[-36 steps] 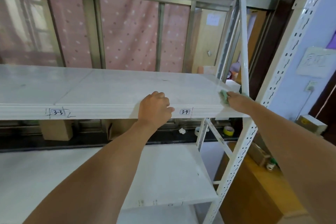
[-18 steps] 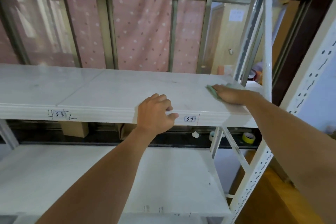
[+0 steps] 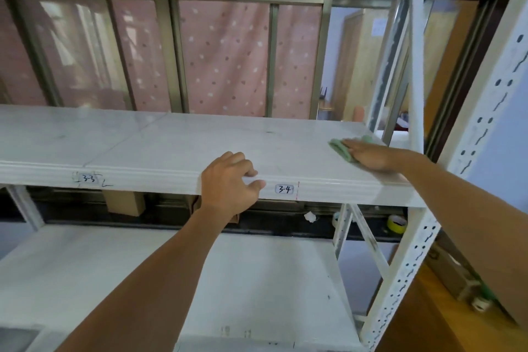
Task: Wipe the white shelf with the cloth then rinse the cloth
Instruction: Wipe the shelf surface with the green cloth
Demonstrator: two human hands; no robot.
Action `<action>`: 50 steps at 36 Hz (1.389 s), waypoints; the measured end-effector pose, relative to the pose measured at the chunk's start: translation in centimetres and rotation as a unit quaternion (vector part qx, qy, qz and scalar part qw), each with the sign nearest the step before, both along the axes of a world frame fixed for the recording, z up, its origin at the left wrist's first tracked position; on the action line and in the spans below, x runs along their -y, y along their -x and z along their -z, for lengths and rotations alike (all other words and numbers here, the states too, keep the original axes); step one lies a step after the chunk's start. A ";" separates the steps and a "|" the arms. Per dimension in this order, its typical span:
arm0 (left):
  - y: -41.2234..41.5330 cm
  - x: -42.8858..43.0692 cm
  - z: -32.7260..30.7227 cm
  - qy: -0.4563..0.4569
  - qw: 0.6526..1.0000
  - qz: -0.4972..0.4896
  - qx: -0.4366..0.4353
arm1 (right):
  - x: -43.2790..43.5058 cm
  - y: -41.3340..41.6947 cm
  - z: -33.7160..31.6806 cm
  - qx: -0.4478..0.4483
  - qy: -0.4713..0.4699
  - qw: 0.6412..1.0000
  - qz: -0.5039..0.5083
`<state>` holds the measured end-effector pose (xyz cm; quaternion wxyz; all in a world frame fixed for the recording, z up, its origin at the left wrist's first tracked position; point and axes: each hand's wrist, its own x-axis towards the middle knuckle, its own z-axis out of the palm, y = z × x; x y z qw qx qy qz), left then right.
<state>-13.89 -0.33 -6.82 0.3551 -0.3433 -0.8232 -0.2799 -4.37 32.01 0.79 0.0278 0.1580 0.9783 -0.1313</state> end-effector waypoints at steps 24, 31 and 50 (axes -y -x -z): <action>0.8 -0.1 0.3 -0.051 0.997 0.042 -0.049 | 7.2 7.1 0.9 0.025 -0.014 0.978 -0.205; 1.4 0.4 0.7 -0.026 0.992 0.102 -0.071 | 6.9 5.3 0.4 -0.003 -0.022 0.985 -0.171; 2.7 0.8 3.8 0.003 0.981 -0.025 -0.191 | -1.6 3.9 -0.3 0.013 -0.030 0.998 0.055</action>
